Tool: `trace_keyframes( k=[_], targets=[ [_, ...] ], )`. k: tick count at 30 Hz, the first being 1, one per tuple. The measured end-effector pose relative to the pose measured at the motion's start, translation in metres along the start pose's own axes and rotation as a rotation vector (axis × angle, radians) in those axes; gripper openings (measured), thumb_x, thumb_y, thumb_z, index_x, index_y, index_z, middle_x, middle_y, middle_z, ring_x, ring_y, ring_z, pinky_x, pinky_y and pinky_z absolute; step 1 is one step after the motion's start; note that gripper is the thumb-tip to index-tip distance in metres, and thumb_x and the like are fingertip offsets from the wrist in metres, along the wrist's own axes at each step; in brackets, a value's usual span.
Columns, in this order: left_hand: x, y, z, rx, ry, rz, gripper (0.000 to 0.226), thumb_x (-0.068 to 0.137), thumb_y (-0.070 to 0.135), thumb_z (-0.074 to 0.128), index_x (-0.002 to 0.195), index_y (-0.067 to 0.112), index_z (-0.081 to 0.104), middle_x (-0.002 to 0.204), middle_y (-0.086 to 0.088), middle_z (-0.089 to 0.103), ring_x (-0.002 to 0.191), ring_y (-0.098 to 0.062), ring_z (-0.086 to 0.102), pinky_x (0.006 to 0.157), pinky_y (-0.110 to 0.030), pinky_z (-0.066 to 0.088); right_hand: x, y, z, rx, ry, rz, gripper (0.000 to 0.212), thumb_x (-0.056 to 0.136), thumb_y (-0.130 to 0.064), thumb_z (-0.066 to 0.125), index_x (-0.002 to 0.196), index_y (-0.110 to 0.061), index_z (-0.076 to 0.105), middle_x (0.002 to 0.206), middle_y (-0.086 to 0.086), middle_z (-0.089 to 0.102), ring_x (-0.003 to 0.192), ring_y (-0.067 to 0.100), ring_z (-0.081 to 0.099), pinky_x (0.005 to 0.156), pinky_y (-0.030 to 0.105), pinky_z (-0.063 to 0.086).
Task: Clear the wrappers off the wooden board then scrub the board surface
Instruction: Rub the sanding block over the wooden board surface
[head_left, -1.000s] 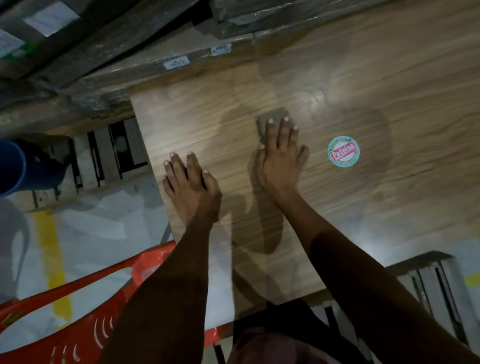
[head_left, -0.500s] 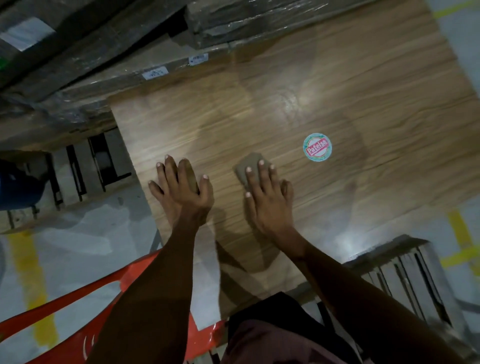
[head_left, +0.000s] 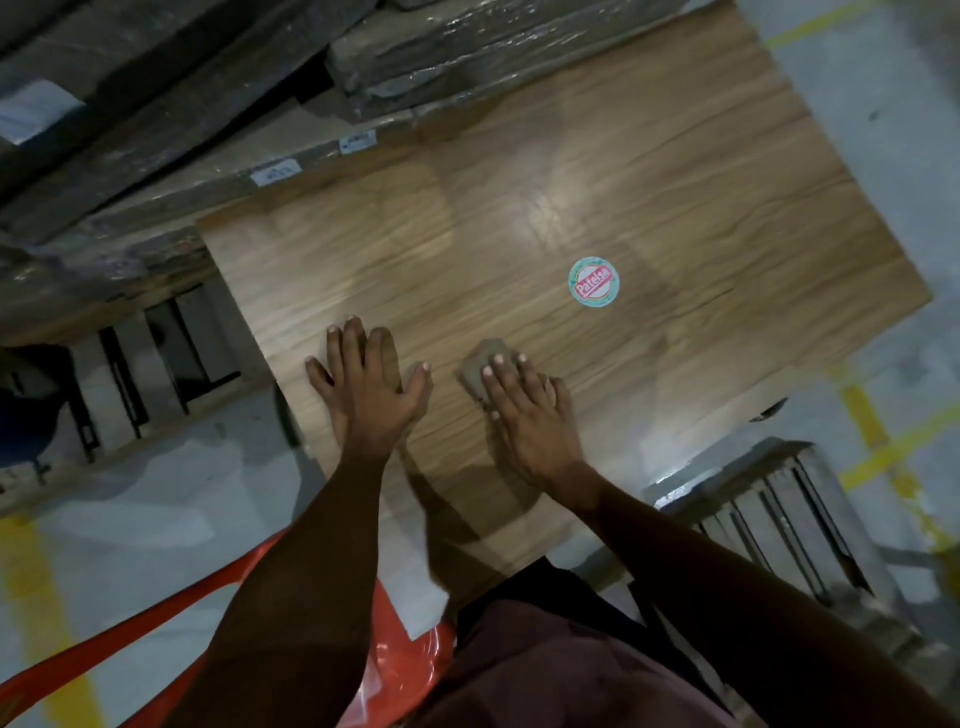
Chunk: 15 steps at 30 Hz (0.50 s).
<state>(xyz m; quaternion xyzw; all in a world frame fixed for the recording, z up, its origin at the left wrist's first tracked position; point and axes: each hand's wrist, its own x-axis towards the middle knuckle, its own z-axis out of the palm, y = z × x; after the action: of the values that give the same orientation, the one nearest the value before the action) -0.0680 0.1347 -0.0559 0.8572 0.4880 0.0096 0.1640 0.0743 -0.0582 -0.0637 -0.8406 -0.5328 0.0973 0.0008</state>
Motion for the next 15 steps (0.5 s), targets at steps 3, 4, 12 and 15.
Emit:
trace_keyframes(
  k=[3,4,12,15],
  targets=[
    [-0.001,-0.002,0.002,-0.015,0.008,-0.001,0.068,0.09,0.069,0.05,0.143,0.026,0.045,0.165,-0.005,0.026,0.156,-0.03,0.015,0.119,-0.066,0.014,-0.004,0.011,-0.005,0.06,-0.014,0.221,0.058,0.105,-0.037,0.029,0.161,-0.025,0.031,0.169,-0.003,0.027,0.152,0.028,0.033,0.108,0.049,0.029],
    [-0.001,-0.002,0.002,-0.018,0.011,-0.003,0.068,0.09,0.069,0.05,0.143,0.026,0.044,0.165,-0.004,0.025,0.156,-0.029,0.015,0.119,-0.067,0.013,-0.007,0.013,-0.006,0.124,-0.013,0.325,0.058,0.104,-0.038,0.028,0.161,-0.024,0.031,0.169,-0.002,0.027,0.152,0.03,0.033,0.106,0.049,0.03],
    [-0.001,-0.002,0.006,0.007,0.017,-0.004,0.067,0.093,0.068,0.048,0.144,0.024,0.045,0.165,-0.005,0.027,0.155,-0.031,0.018,0.117,-0.067,0.016,-0.07,0.015,-0.001,0.105,-0.093,0.054,0.064,0.105,-0.049,0.03,0.164,-0.026,0.02,0.173,-0.005,0.01,0.158,0.029,0.016,0.106,0.053,0.028],
    [-0.002,0.0,0.009,0.036,0.022,-0.001,0.067,0.098,0.064,0.042,0.148,0.019,0.043,0.166,-0.01,0.025,0.156,-0.035,0.016,0.119,-0.067,0.013,-0.074,0.026,-0.009,0.11,-0.109,0.142,0.064,0.105,-0.054,0.024,0.164,-0.03,0.02,0.172,-0.009,0.01,0.158,0.025,0.019,0.108,0.053,0.028]
  ],
)
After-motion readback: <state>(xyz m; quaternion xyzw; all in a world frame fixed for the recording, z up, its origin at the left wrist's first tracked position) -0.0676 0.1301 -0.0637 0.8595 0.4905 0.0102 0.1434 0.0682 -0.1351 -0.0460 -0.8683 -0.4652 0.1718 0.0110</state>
